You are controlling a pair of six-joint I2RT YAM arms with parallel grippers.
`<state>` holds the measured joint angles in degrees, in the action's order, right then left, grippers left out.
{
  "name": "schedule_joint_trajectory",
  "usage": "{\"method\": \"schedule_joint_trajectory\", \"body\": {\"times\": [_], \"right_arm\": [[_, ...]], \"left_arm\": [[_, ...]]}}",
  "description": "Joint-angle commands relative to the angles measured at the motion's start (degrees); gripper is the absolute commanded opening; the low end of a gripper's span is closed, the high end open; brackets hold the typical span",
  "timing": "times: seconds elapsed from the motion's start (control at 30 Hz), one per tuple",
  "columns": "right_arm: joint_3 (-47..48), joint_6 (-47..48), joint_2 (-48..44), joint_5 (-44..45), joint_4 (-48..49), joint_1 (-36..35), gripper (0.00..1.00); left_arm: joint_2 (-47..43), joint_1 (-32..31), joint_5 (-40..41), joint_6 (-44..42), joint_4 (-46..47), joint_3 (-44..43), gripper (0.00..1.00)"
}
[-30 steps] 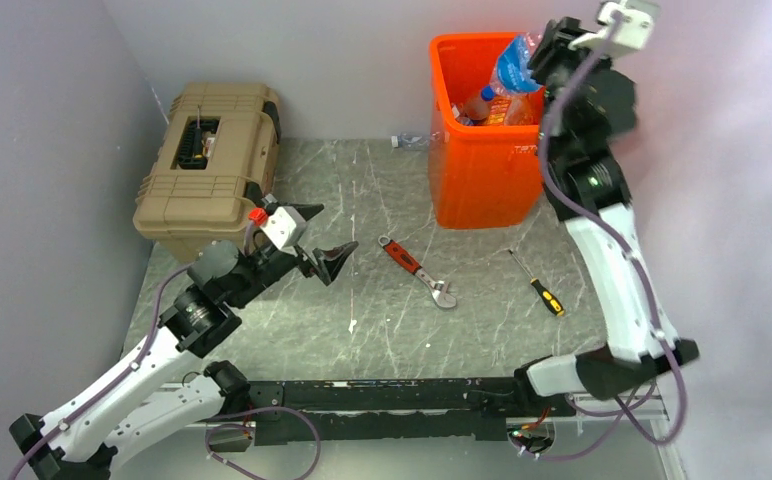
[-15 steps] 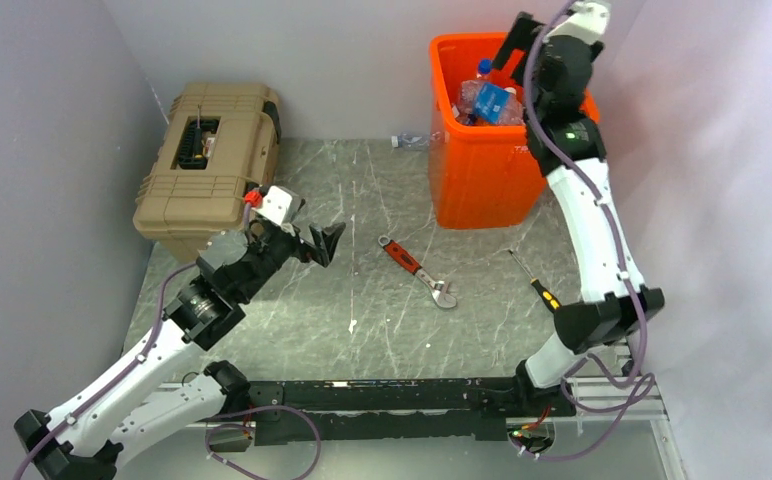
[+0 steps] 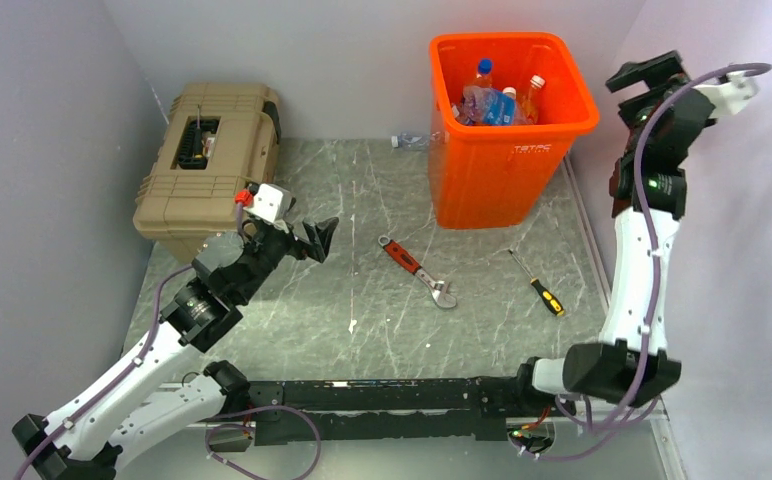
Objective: Put the plastic bottles in the bin
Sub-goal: Place the plastic bottle in the trash bin, then move the trash bin to the center of the board.
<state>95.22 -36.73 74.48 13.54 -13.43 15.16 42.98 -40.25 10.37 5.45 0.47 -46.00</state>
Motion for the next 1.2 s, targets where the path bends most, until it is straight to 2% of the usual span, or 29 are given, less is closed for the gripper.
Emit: {"method": "schedule_joint_trajectory", "body": {"times": [0.0, 0.2, 0.37, 0.73, 1.0, 1.17], "right_arm": [[-4.49, -7.54, 4.66, -11.99, 3.20, 2.37, 1.00], [-3.11, -6.63, 8.03, -15.01, 3.22, 2.68, 0.99], [-1.37, -8.06, 11.22, -18.42, 2.01, 2.76, 0.92], [3.16, -8.37, 16.62, -24.03, -3.52, 0.99, 0.58], [4.99, -8.04, 16.66, -26.00, -6.41, -2.17, 0.32], [4.03, -8.67, 14.98, -28.20, -7.00, -4.52, 0.24]], "left_arm": [[-0.58, 0.17, -0.67, 0.03, 0.56, -1.36, 1.00], [-0.67, 0.17, -1.62, -0.19, 1.02, -1.02, 1.00], [-0.01, 0.17, -2.74, 0.17, 0.51, -1.33, 0.99], [0.26, 0.20, -3.11, -0.18, 0.43, -1.28, 1.00], [-0.02, 0.13, -3.43, -0.09, 0.23, -1.31, 0.99], [-0.18, 0.11, -3.01, 0.29, 0.27, -1.38, 0.99]]}}
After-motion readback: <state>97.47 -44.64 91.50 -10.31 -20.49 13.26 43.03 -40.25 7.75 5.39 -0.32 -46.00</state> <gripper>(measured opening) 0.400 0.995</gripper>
